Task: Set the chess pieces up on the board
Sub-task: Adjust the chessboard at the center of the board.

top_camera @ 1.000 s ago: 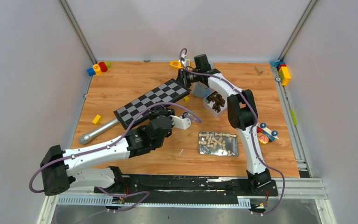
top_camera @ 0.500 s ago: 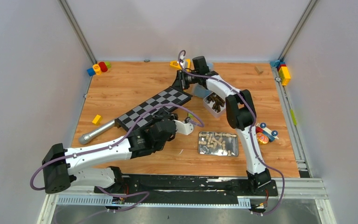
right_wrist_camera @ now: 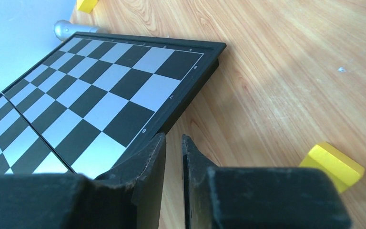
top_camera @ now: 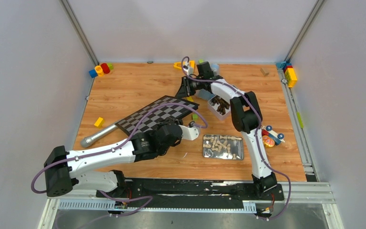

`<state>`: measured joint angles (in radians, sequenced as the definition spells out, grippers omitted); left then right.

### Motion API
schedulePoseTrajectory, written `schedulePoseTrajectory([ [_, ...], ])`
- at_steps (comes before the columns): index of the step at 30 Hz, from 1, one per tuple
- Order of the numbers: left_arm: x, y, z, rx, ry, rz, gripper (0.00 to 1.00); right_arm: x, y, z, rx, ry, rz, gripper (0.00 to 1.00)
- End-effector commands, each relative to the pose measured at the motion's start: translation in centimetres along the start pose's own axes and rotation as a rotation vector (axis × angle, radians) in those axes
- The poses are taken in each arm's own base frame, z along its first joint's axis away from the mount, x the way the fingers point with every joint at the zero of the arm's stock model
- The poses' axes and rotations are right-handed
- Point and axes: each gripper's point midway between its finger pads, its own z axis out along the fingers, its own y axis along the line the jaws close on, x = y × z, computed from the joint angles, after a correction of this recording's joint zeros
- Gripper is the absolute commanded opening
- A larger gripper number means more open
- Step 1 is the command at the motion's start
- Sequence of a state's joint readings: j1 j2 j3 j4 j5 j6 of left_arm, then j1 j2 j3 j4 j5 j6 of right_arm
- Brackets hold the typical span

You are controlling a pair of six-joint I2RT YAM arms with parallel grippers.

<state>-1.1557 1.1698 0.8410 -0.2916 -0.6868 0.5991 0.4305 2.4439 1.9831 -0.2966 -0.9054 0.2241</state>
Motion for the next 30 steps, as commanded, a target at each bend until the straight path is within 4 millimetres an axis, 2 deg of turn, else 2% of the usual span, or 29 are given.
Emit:
schedulePoseTrajectory([
  [1, -2.3, -1.2, -0.2, 0.056, -0.108, -0.068, 0.00, -4.7, 4.6, -2.8, 0.007, -0.069, -0.205, 0.21],
  [7, -2.9, -2.0, 0.2, 0.079, -0.141, -0.095, 0.00, -5.9, 5.0, -4.8, 0.112, -0.080, -0.336, 0.25],
  [11, -3.0, -3.0, 0.8, 0.091, -0.156, -0.090, 0.00, -7.1, 5.3, -6.4, 0.192, -0.090, -0.425, 0.34],
  [15, -2.9, -4.0, 1.5, 0.098, -0.163, -0.069, 0.00, -8.0, 6.1, -7.8, 0.236, -0.100, -0.490, 0.41],
  [20, -2.0, -5.4, 2.4, 0.102, -0.152, -0.020, 0.00, -8.5, 7.1, -9.0, 0.261, -0.107, -0.536, 0.45],
  [25, -0.6, -7.5, 3.6, 0.129, -0.116, 0.045, 0.11, -8.1, 7.2, -9.7, 0.283, -0.098, -0.552, 0.46],
  [30, 1.8, -9.4, 4.6, 0.129, -0.056, 0.112, 0.24, -6.5, 6.5, -9.9, 0.301, -0.065, -0.534, 0.46],
])
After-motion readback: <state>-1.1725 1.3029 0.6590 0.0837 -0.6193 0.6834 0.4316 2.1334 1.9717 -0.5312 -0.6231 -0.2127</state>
